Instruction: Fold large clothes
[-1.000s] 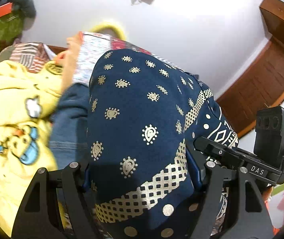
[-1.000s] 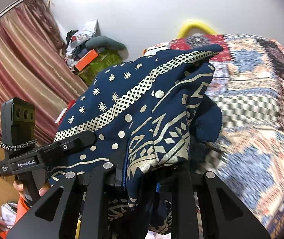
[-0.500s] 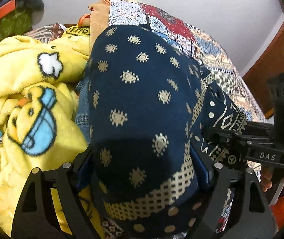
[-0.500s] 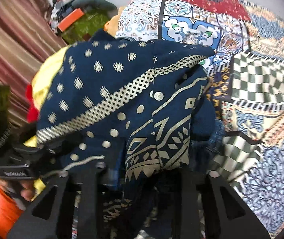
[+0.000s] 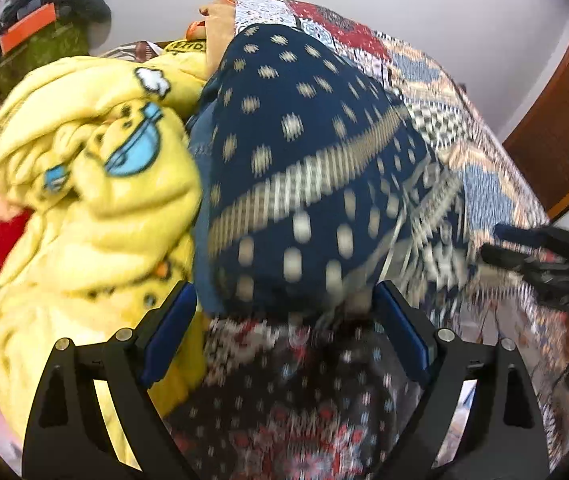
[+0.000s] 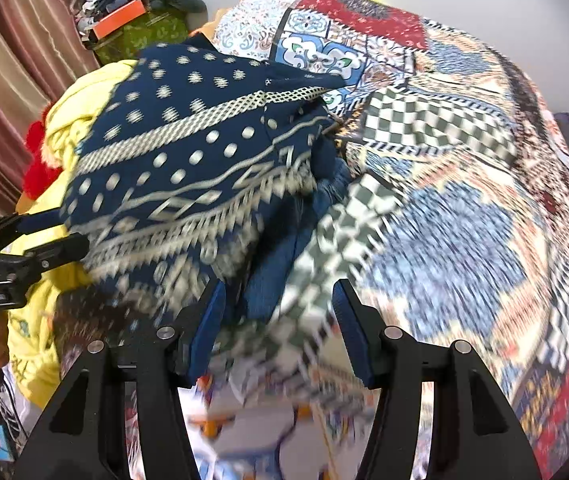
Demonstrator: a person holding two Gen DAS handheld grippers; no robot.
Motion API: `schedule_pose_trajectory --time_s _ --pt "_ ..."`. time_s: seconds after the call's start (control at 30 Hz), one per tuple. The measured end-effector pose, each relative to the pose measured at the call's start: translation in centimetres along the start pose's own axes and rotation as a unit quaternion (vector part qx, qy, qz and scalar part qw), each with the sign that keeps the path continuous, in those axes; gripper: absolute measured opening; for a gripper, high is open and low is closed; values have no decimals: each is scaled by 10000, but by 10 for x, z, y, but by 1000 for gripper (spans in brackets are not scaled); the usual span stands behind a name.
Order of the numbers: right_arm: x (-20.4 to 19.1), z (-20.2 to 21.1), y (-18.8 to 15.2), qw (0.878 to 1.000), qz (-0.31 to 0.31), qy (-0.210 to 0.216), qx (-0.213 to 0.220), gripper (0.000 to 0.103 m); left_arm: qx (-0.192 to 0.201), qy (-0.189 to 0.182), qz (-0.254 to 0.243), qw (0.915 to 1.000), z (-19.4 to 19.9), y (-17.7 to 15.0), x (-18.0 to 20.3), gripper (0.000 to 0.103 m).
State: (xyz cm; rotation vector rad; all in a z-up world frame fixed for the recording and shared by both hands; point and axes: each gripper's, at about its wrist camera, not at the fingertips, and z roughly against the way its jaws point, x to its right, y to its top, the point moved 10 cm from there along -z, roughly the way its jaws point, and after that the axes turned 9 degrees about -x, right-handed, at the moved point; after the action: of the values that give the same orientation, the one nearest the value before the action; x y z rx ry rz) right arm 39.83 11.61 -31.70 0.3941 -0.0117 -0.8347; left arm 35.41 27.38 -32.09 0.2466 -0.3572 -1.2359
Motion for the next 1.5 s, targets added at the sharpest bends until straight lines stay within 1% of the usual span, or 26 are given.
schedule_pose_trajectory --time_s 0.07,0.1,0.13,0.23,0.33,0.4,0.43,0.47,0.5,0.57,0.6,0.67,0.7,0.77,0.8,0.93,0.97,1.0,1.03,1.07,1.1,1.13,1.23,1.3,1.4,1.5 --pt "-4 21 -8 9998 -45 35 164 52 49 293 -159 9994 10 -10 4 90" --pt "-6 31 -9 9996 -65 53 267 52 148 437 -246 9986 22 -15 7 90" --pt "-10 47 -11 9990 -79 98 431 52 223 477 -266 9983 31 -18 9 90" --pt "-22 98 -13 9951 -94 276 944 52 648 345 -186 9971 80 -22 21 90" --pt "-38 151 -9 9881 29 420 1476 52 1220 179 -101 9923 138 -19 32 90" --pt "-51 190 -14 9814 152 408 1872 52 1803 160 -120 9834 191 -17 42 90" --pt "-58 215 -15 9757 220 363 2151 52 2013 155 -134 9793 210 -17 48 90" --pt "-63 231 -16 9705 263 323 2374 52 2330 136 -172 9722 238 -19 54 90" --pt "-70 258 -20 9620 321 266 2698 52 2544 125 -204 9668 258 -20 60 90" --pt "-81 293 -29 9484 391 210 3140 52 3031 107 -321 9524 303 -28 74 90" --pt "-86 309 -34 9407 393 184 3364 52 3198 109 -361 9467 318 -32 79 90" --pt "-95 331 -44 9276 372 171 3713 52 3610 104 -442 9315 351 -44 93 90" --pt "-99 339 -49 9224 368 186 3842 52 3761 77 -478 9253 363 -51 100 90" --pt "-108 352 -59 9133 348 204 4053 52 3949 33 -524 9172 379 -61 110 90" --pt "-113 357 -66 9089 335 199 4152 52 4076 47 -535 9116 387 -68 115 90" --pt "-122 362 -80 8997 258 161 4354 52 4397 95 -558 8964 402 -89 123 90" --pt "-122 362 -82 8983 227 149 4386 53 4448 86 -614 8935 404 -93 126 91" --pt "-123 361 -82 8976 207 113 4401 60 4495 112 -651 8908 404 -97 127 91" --pt "-122 359 -81 8974 194 68 4407 66 4505 143 -651 8903 404 -98 125 96" --pt "-119 356 -81 8969 175 9 4418 74 4495 179 -641 8908 402 -100 126 98" --pt "-119 356 -81 8958 154 -80 4441 78 4468 216 -600 8924 400 -101 124 102" --pt "-120 356 -82 8952 142 -143 4451 79 4451 238 -570 8934 399 -103 122 102" --pt "-118 357 -82 8948 59 -283 4456 90 4380 286 -476 8973 393 -104 117 102" --pt "-114 358 -84 8929 -27 -391 4485 101 4334 323 -409 8997 389 -103 113 102" --pt "-109 363 -86 8875 -116 -526 4576 103 4249 321 -391 9038 384 -104 113 102" --pt "-107 361 -89 8913 -140 -527 4501 103 4229 362 -400 9046 380 -107 114 102"
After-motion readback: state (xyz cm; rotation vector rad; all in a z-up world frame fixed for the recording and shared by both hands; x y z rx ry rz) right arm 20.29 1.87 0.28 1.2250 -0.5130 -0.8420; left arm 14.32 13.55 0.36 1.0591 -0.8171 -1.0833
